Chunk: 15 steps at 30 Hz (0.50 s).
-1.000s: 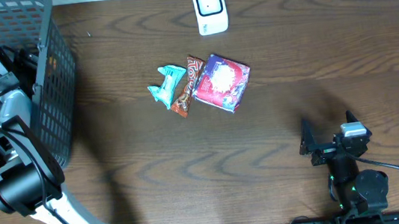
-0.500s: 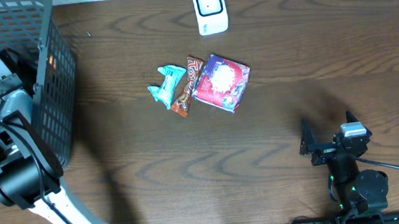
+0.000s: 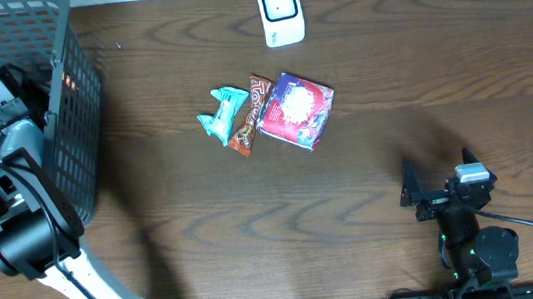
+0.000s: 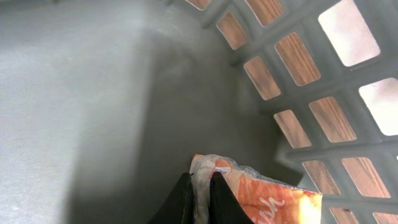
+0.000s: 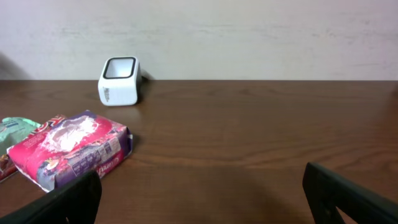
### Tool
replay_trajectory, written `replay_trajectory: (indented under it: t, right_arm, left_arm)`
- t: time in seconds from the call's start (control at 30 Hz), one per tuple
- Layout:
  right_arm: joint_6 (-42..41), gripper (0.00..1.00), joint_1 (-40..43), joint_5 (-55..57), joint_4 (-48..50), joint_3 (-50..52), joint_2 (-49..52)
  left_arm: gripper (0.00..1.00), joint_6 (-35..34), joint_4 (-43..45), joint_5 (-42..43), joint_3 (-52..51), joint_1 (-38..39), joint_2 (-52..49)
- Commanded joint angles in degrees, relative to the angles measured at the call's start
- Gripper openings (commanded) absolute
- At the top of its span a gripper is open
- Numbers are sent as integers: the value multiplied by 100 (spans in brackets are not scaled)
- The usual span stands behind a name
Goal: Scan the item barcode
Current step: 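Lower the left gripper into the basket and grasp the orange-white tissue pack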
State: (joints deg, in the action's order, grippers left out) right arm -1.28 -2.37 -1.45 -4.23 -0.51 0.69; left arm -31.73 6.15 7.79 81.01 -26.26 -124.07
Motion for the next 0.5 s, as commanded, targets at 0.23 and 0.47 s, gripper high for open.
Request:
replay_trajectory:
  t: [0.23,0.47]
  right_arm:
    - [-83,99,2,48,-11,17,-31]
    - [-81,99,2,46,-11,17,-31]
  left_arm:
    - [7,13,-468,511,-9,-385,975]
    - [7,11,-570,1193,-11,-382,997]
